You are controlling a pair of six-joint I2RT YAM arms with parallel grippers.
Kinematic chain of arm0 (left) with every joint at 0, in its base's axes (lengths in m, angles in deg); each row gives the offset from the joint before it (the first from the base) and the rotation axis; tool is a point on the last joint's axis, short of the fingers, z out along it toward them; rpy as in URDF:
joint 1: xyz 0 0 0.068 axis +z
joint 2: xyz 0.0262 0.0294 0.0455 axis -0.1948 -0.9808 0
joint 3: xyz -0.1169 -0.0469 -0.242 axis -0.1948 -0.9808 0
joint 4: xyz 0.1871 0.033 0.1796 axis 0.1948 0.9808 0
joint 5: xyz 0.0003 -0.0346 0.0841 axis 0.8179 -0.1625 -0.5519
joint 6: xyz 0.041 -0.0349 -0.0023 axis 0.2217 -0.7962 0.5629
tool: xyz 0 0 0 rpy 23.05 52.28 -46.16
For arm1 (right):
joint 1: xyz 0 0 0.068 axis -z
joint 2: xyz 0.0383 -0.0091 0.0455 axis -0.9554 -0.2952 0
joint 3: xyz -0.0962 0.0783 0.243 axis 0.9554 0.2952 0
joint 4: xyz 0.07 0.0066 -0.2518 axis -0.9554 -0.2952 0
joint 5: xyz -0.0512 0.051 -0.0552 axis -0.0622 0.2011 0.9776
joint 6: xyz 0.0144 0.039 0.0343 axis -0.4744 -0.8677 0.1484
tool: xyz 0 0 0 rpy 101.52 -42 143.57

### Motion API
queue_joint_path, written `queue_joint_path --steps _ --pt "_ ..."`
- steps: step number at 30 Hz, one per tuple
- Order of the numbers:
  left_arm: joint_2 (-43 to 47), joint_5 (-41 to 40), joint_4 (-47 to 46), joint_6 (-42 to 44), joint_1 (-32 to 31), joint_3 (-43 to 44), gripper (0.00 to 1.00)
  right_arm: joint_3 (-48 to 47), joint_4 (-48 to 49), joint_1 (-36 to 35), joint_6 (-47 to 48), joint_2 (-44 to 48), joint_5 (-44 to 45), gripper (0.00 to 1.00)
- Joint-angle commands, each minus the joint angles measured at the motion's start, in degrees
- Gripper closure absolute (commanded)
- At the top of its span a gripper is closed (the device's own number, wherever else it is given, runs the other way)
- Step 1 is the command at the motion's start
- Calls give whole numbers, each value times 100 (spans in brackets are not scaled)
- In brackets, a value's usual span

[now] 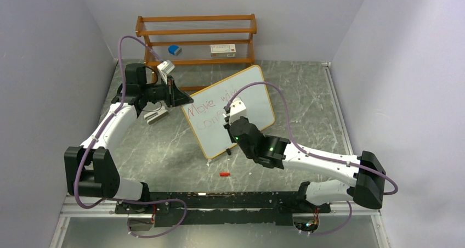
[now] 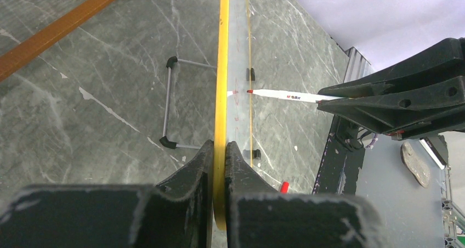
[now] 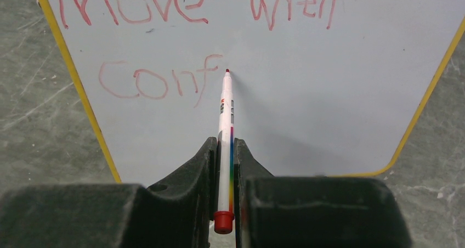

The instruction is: Write a sentence on the whiteboard

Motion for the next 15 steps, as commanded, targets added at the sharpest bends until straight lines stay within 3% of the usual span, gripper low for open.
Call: queue_joint_path --steps 1,15 --pt "0 -315 166 409 -21 31 95 -12 234 47 -20 -14 -29 100" --pt "-2 -307 163 410 -21 31 95 35 318 116 -91 -157 140 100"
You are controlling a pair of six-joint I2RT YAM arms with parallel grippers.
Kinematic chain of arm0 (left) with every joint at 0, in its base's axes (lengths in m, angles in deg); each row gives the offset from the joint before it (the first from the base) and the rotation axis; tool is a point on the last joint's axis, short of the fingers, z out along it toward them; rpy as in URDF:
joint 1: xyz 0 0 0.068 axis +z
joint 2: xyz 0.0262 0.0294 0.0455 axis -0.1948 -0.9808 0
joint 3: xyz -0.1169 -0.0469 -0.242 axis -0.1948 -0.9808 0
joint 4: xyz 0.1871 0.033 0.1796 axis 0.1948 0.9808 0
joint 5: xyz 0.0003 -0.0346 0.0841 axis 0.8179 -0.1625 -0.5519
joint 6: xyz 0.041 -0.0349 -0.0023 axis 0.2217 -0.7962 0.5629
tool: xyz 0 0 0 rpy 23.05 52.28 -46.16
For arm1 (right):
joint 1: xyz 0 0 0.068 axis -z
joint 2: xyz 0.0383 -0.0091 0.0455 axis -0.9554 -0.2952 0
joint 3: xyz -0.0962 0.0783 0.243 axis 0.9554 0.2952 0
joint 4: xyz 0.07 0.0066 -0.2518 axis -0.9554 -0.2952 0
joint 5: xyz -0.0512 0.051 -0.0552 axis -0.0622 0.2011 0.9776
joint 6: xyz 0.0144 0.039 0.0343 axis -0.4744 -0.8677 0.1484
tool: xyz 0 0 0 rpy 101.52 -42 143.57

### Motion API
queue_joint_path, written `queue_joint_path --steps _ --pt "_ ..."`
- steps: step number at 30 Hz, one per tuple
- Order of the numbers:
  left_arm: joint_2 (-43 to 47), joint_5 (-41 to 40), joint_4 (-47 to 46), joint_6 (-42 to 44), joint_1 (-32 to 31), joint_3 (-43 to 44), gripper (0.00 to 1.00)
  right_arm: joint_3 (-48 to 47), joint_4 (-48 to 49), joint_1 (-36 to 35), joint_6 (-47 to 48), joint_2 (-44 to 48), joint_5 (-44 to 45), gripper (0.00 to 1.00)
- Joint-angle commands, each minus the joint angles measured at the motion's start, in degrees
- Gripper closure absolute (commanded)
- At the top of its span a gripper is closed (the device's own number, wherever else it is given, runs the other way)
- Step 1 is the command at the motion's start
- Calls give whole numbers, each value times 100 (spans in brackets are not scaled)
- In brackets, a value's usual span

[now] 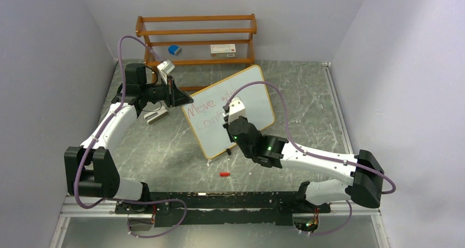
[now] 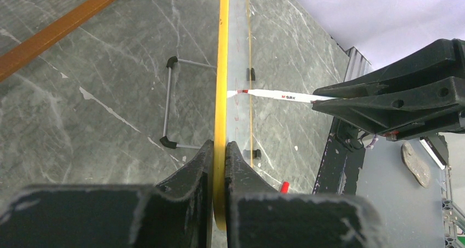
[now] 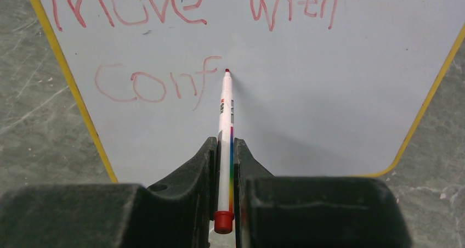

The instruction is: Write a sentence on the whiteboard

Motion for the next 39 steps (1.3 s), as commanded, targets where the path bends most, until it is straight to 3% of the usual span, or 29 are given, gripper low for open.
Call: queue_joint_path --steps 1,39 --pt "-4 -293 164 404 -21 31 95 37 185 84 -106 -50 144 100" --pt "-4 -335 181 410 -21 32 95 65 -163 109 -182 196 -120 100"
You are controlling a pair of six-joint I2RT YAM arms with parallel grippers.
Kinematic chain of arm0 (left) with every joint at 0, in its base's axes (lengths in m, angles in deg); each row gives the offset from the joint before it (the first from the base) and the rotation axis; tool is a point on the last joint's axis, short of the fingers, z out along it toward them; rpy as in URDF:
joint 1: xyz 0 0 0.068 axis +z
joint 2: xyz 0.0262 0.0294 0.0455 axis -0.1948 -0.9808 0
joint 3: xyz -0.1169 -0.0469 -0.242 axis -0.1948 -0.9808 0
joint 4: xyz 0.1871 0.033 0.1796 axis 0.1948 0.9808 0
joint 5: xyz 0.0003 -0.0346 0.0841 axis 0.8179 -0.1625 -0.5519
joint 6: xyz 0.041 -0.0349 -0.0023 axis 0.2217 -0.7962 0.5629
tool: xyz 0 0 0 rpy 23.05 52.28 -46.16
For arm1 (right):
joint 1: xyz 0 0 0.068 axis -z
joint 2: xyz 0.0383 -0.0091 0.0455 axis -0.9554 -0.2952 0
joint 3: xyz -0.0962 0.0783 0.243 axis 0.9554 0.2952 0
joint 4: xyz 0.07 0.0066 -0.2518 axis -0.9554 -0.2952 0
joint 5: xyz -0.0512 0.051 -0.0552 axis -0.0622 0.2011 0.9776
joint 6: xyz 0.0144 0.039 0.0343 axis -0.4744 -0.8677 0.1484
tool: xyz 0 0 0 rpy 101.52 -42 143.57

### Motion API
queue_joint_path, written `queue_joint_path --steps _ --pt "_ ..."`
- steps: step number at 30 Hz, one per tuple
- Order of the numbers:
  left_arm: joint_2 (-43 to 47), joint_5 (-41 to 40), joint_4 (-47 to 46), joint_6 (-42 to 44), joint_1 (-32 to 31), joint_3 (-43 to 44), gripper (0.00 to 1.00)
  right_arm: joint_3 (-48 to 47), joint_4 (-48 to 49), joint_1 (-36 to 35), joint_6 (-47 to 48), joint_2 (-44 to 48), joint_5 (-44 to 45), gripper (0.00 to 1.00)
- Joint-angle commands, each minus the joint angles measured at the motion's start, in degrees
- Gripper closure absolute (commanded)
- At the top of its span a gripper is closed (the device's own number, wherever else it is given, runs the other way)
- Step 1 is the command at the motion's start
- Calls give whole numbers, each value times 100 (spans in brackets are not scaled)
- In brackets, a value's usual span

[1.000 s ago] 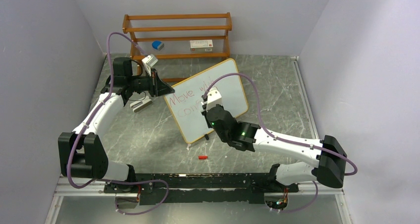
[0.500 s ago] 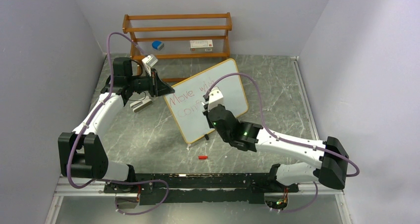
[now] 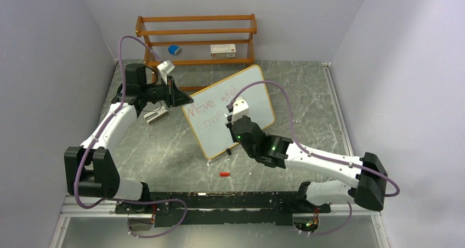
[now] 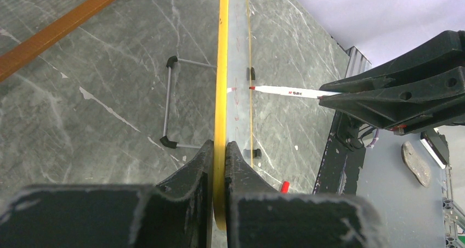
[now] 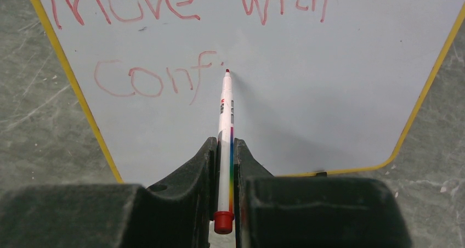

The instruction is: Write a sentence on the whiteboard

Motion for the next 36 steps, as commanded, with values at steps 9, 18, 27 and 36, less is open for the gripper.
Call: queue_joint_path --steps 9,18,27,36 --pt "-9 -314 155 382 -21 40 95 -23 260 42 15 -203 -54 100" --pt "-27 -325 154 379 -21 45 95 -50 167 36 26 -301 3 100" --pt "-19 -324 148 378 -21 35 95 3 -227 32 -156 -232 -91 100" --pt "-19 -331 154 382 -21 37 95 21 -430 25 -247 -204 -200 100"
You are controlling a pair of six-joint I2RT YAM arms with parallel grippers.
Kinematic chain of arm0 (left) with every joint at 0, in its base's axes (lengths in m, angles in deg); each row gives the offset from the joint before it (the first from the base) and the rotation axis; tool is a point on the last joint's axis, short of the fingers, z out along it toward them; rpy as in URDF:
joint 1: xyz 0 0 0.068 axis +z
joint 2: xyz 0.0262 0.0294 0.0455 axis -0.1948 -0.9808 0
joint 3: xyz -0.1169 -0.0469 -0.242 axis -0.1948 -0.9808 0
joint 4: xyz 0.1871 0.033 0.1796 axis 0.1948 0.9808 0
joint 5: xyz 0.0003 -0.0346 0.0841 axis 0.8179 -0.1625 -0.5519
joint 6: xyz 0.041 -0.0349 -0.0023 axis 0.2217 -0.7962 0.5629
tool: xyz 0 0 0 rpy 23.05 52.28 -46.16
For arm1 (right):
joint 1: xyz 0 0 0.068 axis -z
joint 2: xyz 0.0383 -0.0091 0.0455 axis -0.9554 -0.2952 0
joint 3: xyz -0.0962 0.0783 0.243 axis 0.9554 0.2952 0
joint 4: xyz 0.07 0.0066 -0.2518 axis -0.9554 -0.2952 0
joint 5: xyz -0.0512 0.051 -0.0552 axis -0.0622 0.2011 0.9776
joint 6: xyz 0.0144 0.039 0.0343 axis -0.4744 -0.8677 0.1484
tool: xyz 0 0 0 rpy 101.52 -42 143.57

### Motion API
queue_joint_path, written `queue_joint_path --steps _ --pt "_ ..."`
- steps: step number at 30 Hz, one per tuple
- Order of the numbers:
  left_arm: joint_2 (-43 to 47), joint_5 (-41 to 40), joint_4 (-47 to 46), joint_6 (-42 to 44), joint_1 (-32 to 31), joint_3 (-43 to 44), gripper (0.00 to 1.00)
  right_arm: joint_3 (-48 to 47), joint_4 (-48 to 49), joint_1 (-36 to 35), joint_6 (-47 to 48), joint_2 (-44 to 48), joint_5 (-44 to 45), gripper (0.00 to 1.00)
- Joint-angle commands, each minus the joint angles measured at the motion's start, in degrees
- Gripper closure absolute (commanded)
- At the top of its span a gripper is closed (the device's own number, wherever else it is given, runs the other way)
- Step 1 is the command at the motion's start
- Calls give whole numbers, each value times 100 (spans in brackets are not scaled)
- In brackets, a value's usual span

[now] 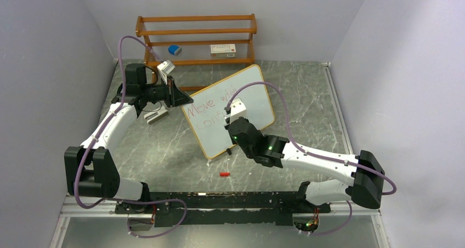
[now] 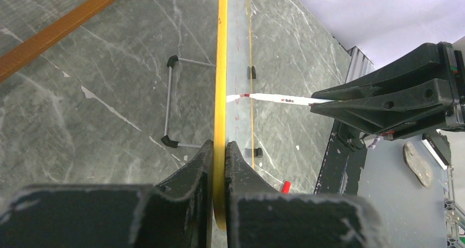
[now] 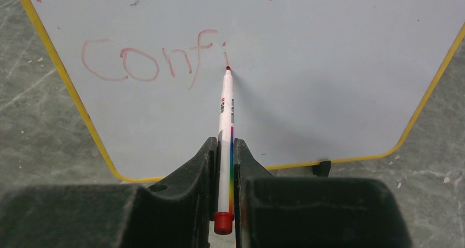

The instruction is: Write a sentence on the whiteboard

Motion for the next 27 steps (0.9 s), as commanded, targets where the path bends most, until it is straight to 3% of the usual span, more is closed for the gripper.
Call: queue_joint_path --steps 1,27 --pt "-20 -298 152 374 -21 37 95 17 -269 17 -128 -3 -171 100" --pt "-21 -318 168 378 -21 40 95 172 177 260 186 362 164 100"
